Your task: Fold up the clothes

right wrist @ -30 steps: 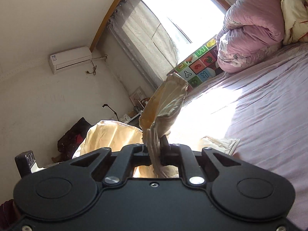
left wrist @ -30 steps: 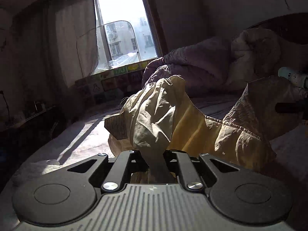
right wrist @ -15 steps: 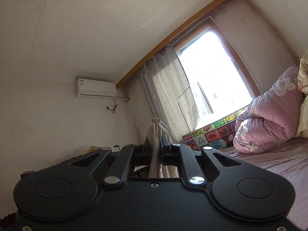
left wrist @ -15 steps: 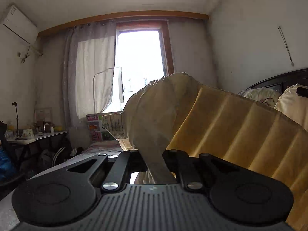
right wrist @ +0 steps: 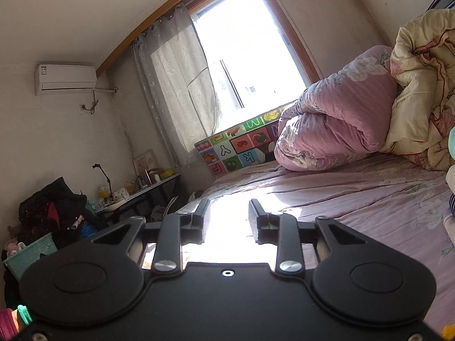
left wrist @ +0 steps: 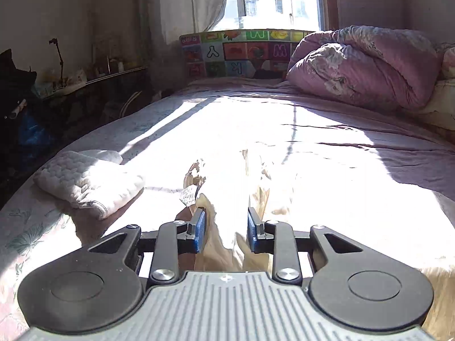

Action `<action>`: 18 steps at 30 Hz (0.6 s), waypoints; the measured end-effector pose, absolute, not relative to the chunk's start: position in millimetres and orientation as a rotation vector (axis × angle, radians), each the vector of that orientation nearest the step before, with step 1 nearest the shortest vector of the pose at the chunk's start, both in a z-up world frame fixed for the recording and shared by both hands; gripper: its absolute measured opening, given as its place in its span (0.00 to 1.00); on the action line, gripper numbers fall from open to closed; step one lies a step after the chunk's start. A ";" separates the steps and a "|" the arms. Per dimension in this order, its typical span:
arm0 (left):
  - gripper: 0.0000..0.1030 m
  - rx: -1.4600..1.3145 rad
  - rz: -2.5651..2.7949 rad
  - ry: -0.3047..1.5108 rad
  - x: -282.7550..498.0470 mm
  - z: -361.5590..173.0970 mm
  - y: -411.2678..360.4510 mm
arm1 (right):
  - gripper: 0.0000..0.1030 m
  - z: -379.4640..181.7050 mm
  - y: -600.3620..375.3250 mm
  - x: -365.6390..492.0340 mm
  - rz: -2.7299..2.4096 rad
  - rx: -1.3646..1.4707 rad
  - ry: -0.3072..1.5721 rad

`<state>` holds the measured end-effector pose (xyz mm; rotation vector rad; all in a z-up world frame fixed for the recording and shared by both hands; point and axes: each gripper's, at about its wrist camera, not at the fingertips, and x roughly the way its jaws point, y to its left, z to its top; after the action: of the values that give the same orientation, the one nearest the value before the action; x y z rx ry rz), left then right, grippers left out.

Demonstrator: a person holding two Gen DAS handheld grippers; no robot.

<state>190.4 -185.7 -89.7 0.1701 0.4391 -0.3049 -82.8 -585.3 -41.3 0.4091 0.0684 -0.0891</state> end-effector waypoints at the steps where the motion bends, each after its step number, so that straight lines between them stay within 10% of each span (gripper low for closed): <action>1: 0.47 0.158 -0.306 0.421 178.6 -89.4 -172.8 | 0.58 -46.7 -582.1 -94.2 -0.074 0.430 0.088; 18: 0.61 -0.056 -0.490 0.538 99.9 -91.1 -78.1 | 0.82 -197.0 -545.5 -195.6 -0.314 1.061 0.538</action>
<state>99.9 -78.1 -91.1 -0.0558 0.5379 -0.4899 -195.6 -545.5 -197.0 1.0614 0.5383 -0.3137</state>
